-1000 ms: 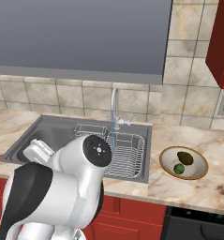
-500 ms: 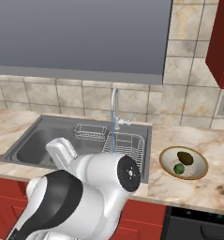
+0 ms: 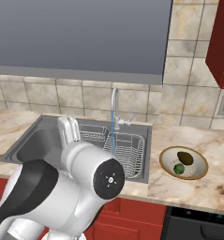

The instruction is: Pick the avocados from the sink and place them in one bowl. Place the mushroom in the other bowl. Then turn off the sink faucet.

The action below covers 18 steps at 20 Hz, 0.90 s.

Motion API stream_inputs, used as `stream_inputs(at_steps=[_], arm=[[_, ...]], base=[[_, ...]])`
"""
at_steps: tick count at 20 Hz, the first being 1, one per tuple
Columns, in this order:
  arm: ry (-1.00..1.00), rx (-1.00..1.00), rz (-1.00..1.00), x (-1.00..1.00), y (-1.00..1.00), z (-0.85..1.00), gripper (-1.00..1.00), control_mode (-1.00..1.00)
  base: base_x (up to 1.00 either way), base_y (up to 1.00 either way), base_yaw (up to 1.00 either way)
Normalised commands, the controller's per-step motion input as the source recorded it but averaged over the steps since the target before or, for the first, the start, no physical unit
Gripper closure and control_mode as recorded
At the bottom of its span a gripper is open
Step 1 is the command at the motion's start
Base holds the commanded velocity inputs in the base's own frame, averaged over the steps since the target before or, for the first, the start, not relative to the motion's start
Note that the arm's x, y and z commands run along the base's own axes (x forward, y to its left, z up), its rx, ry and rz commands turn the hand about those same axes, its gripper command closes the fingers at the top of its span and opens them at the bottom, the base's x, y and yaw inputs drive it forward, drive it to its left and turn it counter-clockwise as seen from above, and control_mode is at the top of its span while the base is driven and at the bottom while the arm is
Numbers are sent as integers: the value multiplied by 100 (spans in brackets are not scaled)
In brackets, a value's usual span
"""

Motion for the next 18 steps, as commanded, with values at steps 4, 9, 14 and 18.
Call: stream_inputs(at_steps=[4, 9, 14, 18], arm=[[2, 18, -17, 57, -47, 19, -100, -100], [4, 20, -4, 60, -64, 8, -100, -100], [12, 19, -6, 56, -39, 26, -100, -100], [18, 10, -17, 49, -4, 20, -100, -100]], base=[[0, 0, 0], [0, 0, 0], [0, 0, 0], [0, 0, 0]])
